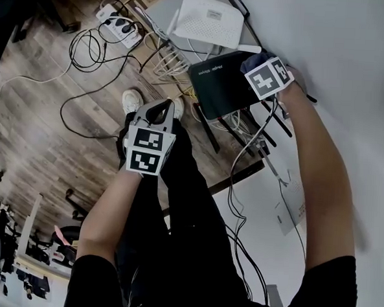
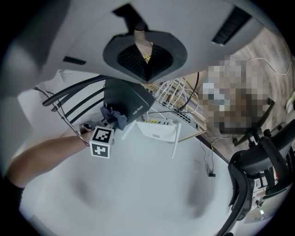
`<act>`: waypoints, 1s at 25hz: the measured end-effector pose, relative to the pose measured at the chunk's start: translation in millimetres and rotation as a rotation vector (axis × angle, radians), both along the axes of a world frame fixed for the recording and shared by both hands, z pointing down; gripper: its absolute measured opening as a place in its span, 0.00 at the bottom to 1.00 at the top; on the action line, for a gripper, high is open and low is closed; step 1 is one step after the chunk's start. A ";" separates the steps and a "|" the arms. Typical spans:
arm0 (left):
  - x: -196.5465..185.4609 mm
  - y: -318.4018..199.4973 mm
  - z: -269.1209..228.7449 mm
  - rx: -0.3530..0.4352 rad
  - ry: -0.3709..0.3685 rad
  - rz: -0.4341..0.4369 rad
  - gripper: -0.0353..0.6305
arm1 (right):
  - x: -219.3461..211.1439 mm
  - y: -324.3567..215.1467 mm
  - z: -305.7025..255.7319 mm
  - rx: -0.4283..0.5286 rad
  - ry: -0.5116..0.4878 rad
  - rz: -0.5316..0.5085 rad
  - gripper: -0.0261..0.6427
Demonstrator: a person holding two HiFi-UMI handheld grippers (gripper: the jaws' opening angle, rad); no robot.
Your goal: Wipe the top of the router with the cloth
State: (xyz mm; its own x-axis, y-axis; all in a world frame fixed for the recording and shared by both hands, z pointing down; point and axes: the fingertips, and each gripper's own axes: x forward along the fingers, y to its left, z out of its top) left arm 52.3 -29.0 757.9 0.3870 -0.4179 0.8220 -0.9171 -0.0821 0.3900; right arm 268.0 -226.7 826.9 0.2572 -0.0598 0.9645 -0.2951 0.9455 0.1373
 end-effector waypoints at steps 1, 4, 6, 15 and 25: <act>1.2 0.2 0.8 0.000 0.001 0.006 0.05 | 2.0 1.8 -0.5 -0.013 0.012 -0.005 0.06; 3.1 0.8 0.9 0.002 0.000 0.015 0.05 | 4.2 6.8 -0.5 -0.035 0.032 -0.003 0.06; 4.8 -0.3 0.0 0.004 0.002 0.018 0.05 | 7.2 10.3 -0.4 -0.042 0.038 0.010 0.06; 3.9 -9.2 -1.1 0.017 0.011 0.007 0.05 | 15.8 22.7 0.6 -0.119 0.109 0.026 0.06; 13.3 7.6 -1.4 -0.006 0.040 0.013 0.05 | 30.2 51.5 0.1 -0.249 0.218 -0.078 0.06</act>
State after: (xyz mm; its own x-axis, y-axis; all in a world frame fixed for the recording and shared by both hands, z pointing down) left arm 65.6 -21.4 756.5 0.4251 -0.4079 0.8080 -0.8996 -0.0915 0.4270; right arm 298.2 -175.2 827.0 0.4633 0.1430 0.8746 -0.2099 0.9765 -0.0484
